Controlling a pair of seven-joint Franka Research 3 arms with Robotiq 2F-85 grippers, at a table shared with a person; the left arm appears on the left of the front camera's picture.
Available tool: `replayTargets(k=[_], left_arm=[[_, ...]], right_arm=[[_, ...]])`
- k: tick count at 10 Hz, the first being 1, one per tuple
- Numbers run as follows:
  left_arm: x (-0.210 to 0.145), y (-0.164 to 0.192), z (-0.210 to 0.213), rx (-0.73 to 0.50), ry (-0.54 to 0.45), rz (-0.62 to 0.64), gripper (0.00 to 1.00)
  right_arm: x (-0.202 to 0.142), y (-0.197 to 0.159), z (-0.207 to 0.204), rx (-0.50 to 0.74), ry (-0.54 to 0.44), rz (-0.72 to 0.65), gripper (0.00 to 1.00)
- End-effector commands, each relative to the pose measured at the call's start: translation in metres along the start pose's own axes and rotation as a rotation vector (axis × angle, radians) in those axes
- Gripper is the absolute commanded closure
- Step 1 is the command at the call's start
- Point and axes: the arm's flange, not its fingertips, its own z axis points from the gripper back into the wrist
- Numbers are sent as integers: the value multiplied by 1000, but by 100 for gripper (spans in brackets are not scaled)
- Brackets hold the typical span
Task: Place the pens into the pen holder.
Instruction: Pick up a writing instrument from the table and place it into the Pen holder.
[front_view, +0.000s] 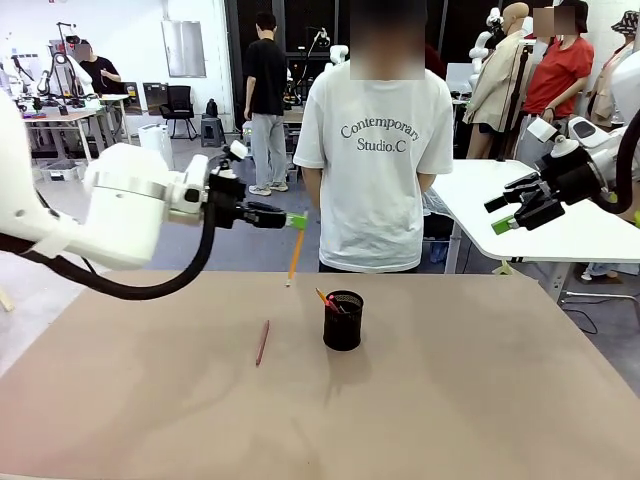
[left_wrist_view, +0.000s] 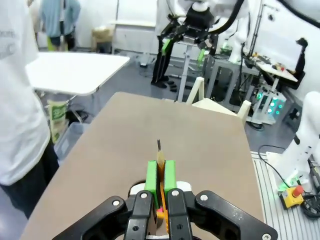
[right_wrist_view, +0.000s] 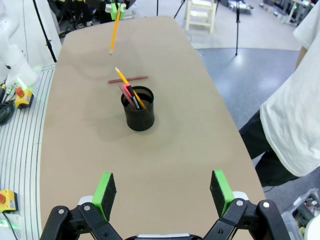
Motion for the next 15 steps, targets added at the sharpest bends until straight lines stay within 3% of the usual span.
replayTargets(k=[1, 5, 8, 15], left_arm=[[2, 10, -23, -49, -58, -80, 100], [14, 3, -73, -59, -159, -162, 100], [-5, 19, -89, -192, -188, -203, 100], [-57, 48, -99, -249, -221, -212, 100]], right_arm=[[3, -2, 1, -5, 3, 3, 0], [3, -2, 1, -5, 3, 3, 0], [3, -2, 1, -5, 3, 3, 0], [3, -2, 1, -5, 3, 3, 0]])
